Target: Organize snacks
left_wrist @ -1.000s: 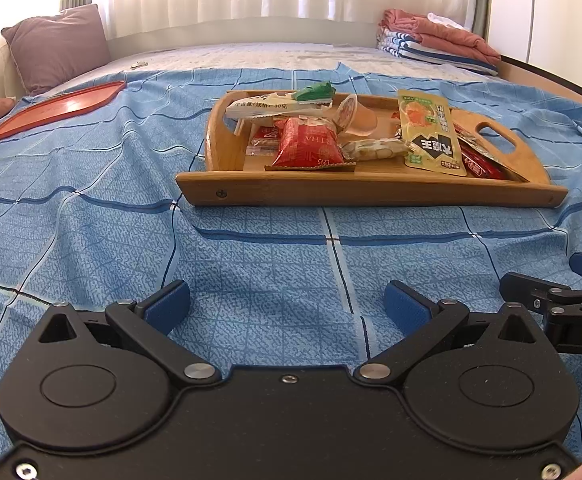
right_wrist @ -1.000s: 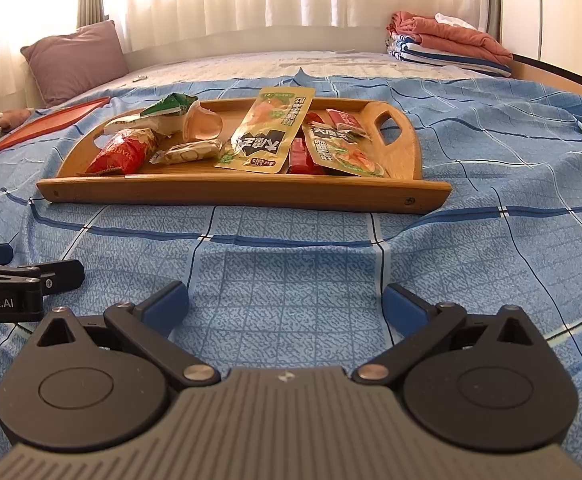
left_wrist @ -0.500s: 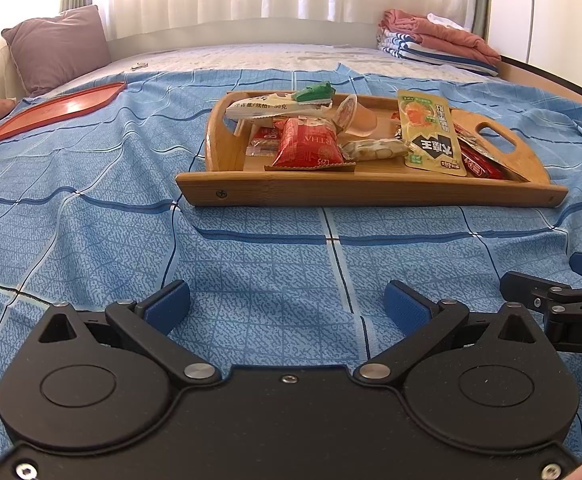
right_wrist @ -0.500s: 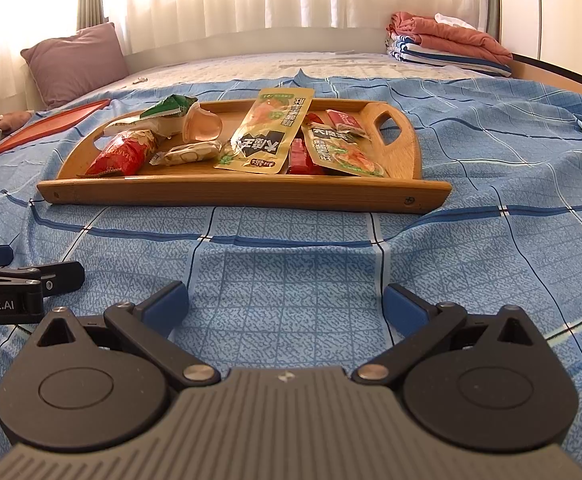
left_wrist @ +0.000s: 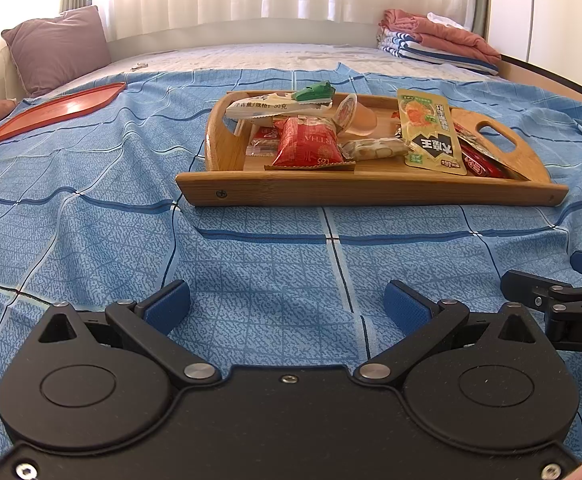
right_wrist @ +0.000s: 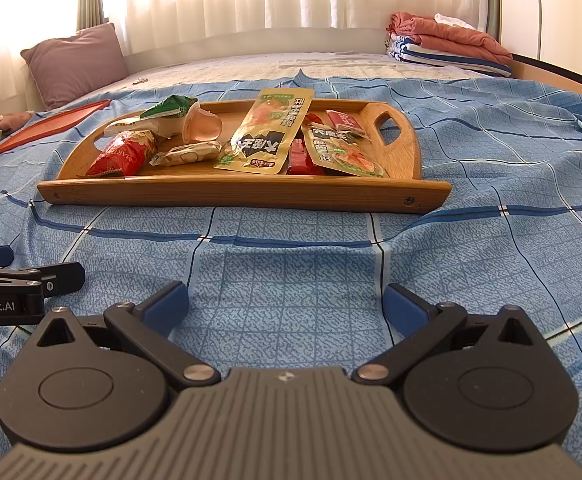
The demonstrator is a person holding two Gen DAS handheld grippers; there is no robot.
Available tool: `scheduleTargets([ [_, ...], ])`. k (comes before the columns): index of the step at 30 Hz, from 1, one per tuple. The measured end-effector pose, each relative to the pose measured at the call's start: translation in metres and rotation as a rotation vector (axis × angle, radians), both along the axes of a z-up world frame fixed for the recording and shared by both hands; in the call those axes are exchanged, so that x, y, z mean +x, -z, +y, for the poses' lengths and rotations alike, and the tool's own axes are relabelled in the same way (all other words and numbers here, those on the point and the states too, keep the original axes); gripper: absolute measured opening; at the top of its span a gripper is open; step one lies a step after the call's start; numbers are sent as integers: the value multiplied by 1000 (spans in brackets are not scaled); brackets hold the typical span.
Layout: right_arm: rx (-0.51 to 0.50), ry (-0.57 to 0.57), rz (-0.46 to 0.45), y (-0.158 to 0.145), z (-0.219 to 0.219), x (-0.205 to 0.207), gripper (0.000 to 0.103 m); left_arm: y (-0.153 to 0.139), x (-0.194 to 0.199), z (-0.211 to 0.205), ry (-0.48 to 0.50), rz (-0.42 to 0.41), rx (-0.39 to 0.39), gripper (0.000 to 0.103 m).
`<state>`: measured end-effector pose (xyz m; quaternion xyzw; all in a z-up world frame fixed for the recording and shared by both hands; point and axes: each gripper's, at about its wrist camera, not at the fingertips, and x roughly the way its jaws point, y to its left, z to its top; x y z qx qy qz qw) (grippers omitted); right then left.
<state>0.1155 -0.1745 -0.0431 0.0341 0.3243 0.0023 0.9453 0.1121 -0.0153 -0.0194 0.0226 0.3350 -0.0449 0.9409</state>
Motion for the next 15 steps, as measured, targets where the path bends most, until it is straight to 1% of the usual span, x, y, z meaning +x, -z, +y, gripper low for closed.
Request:
scheduleTargets([
  [3, 0, 0, 0, 0, 0, 0, 103, 0, 0, -2, 0, -1, 12, 103],
  [15, 0, 0, -1, 0, 0, 0, 103, 0, 0, -3, 1, -1, 11, 103],
])
